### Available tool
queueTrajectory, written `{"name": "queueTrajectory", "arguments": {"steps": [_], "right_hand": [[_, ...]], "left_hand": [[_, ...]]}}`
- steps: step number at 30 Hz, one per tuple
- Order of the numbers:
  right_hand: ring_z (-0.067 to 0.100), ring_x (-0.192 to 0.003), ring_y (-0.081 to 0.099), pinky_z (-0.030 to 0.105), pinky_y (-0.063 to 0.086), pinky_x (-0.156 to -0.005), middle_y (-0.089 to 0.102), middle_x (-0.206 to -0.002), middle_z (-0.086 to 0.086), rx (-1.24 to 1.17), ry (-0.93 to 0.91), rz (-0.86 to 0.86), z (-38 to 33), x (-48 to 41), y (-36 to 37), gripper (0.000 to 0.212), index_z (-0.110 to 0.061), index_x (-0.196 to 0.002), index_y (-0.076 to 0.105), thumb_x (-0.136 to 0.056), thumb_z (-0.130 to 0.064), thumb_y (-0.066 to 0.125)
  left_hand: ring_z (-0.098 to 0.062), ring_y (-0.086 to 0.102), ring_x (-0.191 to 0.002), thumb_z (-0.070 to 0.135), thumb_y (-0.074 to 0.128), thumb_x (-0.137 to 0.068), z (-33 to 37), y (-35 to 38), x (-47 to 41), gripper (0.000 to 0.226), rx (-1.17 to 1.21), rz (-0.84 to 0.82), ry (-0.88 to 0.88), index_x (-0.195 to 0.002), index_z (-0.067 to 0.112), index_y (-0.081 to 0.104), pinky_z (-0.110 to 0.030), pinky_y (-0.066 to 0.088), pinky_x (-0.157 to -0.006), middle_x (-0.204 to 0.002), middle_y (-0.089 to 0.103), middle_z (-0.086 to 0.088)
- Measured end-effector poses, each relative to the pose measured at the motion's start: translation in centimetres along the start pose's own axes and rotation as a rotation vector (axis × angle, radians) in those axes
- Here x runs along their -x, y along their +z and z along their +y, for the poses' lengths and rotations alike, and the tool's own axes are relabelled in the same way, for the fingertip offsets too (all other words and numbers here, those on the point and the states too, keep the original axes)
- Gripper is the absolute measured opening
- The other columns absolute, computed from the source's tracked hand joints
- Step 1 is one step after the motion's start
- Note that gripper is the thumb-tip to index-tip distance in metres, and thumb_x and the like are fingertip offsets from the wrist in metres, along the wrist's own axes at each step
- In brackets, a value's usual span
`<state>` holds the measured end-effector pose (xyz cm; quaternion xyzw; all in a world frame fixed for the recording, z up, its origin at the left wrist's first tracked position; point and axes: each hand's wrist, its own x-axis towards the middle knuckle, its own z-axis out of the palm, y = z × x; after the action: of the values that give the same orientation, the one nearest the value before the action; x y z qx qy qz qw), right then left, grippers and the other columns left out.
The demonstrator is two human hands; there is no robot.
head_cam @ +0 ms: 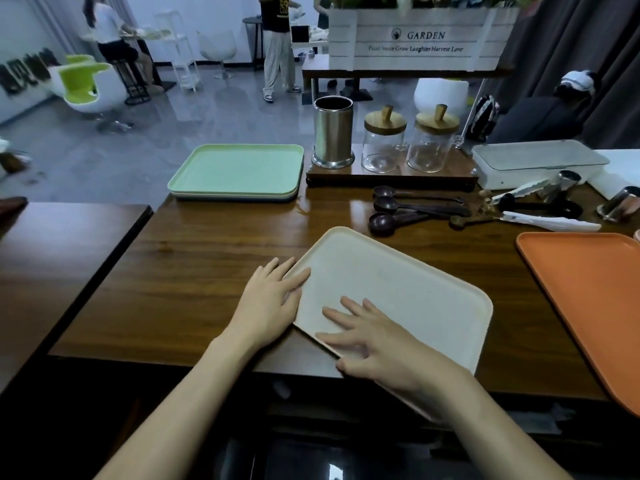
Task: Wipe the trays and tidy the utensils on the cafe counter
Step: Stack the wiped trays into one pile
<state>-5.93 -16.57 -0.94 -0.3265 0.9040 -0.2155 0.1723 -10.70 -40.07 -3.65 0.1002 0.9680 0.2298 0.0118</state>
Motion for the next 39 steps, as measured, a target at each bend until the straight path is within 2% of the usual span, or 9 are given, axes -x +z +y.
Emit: {"name": "queueTrajectory", "arguments": {"steps": [3, 9, 15, 17, 21, 26, 31, 34, 39], "right_hand": [[0.006, -0.154, -0.004, 0.019, -0.012, -0.116, 0.017, -0.165, -0.018, -0.038, 0.012, 0.003, 0.3, 0.1, -0.5, 0.046, -0.047, -0.144, 0.049, -0.1, -0.034, 0.056], [-0.005, -0.15, 0.009, 0.018, 0.0, -0.121, 0.031, -0.159, -0.021, -0.124, 0.144, 0.172, 0.8, 1.9, 0.2, 0.046, -0.047, -0.133, 0.06, -0.093, -0.065, 0.048], [0.013, -0.152, 0.02, 0.037, -0.003, -0.124, 0.044, -0.154, -0.013, 0.107, 0.293, 0.42, 1.9, 4.1, 1.1, 0.033, -0.042, -0.129, 0.063, -0.102, -0.051, 0.047], [0.017, -0.155, 0.01, 0.041, -0.006, -0.124, 0.031, -0.162, -0.006, 0.12, 0.446, 0.524, 2.5, 4.9, 0.9, 0.038, -0.043, -0.135, 0.057, -0.101, -0.056, 0.044], [0.019, -0.155, -0.011, 0.043, -0.009, -0.125, -0.001, -0.169, 0.006, 0.015, 0.722, 0.427, 3.4, 5.2, 0.6, 0.071, -0.04, -0.158, 0.022, -0.095, -0.072, 0.027], [0.016, -0.155, -0.007, 0.044, -0.008, -0.125, 0.006, -0.169, 0.0, 0.04, 0.707, 0.422, 2.5, 3.7, 0.8, 0.079, -0.034, -0.159, 0.023, -0.093, -0.077, 0.019], [0.013, -0.155, -0.008, 0.043, -0.01, -0.124, 0.005, -0.169, -0.003, 0.037, 0.626, 0.365, 1.1, 0.6, 0.3, 0.081, -0.035, -0.159, 0.023, -0.091, -0.079, 0.021], [0.013, -0.155, -0.01, 0.041, -0.012, -0.124, 0.003, -0.169, -0.001, 0.048, 0.559, 0.363, -0.2, -2.1, 0.5, 0.082, -0.035, -0.159, 0.022, -0.09, -0.079, 0.02], [0.014, -0.156, -0.001, 0.034, -0.014, -0.118, 0.011, -0.168, -0.002, 0.025, 0.55, 0.377, -1.5, -8.1, 1.1, 0.109, -0.04, -0.155, 0.031, -0.066, -0.09, -0.006]], "left_hand": [[-0.03, 0.018, -0.155, 0.047, 0.003, -0.086, -1.1, -0.5, 0.8, 0.079, -0.104, 0.001, -0.019, -0.153, 0.036, 0.043, -0.048, 0.012, -0.125, -0.166, 0.029, 0.0], [-0.025, 0.014, -0.156, 0.024, 0.024, -0.097, -2.7, -1.0, 3.6, 0.06, -0.083, 0.061, -0.095, -0.15, 0.038, 0.047, -0.044, 0.008, -0.127, -0.166, 0.028, 0.0], [-0.023, 0.015, -0.156, 0.023, 0.029, -0.095, -2.8, -1.9, 6.2, 0.057, -0.052, 0.132, -0.185, -0.143, 0.037, 0.057, -0.045, 0.014, -0.126, -0.165, 0.031, 0.001], [-0.023, 0.016, -0.156, 0.016, 0.037, -0.1, -2.8, -2.1, 6.1, 0.049, -0.038, 0.127, -0.228, -0.139, 0.035, 0.059, -0.045, 0.015, -0.126, -0.164, 0.032, 0.001], [-0.023, 0.015, -0.156, 0.022, 0.041, -0.101, -2.3, -2.4, 4.9, 0.043, -0.009, 0.106, -0.282, -0.14, 0.035, 0.056, -0.048, 0.014, -0.126, -0.165, 0.031, 0.001], [-0.018, 0.003, -0.157, 0.048, 0.037, -0.105, -1.9, -1.9, 4.5, 0.053, 0.016, 0.067, -0.29, -0.156, 0.036, 0.035, -0.047, -0.003, -0.125, -0.169, 0.017, 0.007], [-0.017, 0.01, -0.156, 0.048, 0.046, -0.103, -3.3, -3.9, 5.4, 0.053, 0.132, 0.13, -0.421, -0.154, 0.032, 0.042, -0.047, 0.027, -0.119, -0.167, 0.021, 0.009], [-0.016, 0.013, -0.156, 0.052, 0.046, -0.102, -5.7, -5.5, 5.4, 0.054, 0.098, 0.116, -0.492, -0.153, 0.033, 0.043, -0.048, 0.031, -0.115, -0.168, 0.02, 0.009], [-0.013, 0.028, -0.151, 0.046, 0.055, -0.1, -9.7, -8.7, 4.0, 0.045, 0.145, 0.19, -0.532, -0.143, 0.036, 0.056, -0.037, 0.036, -0.104, -0.164, 0.031, 0.008]]}}
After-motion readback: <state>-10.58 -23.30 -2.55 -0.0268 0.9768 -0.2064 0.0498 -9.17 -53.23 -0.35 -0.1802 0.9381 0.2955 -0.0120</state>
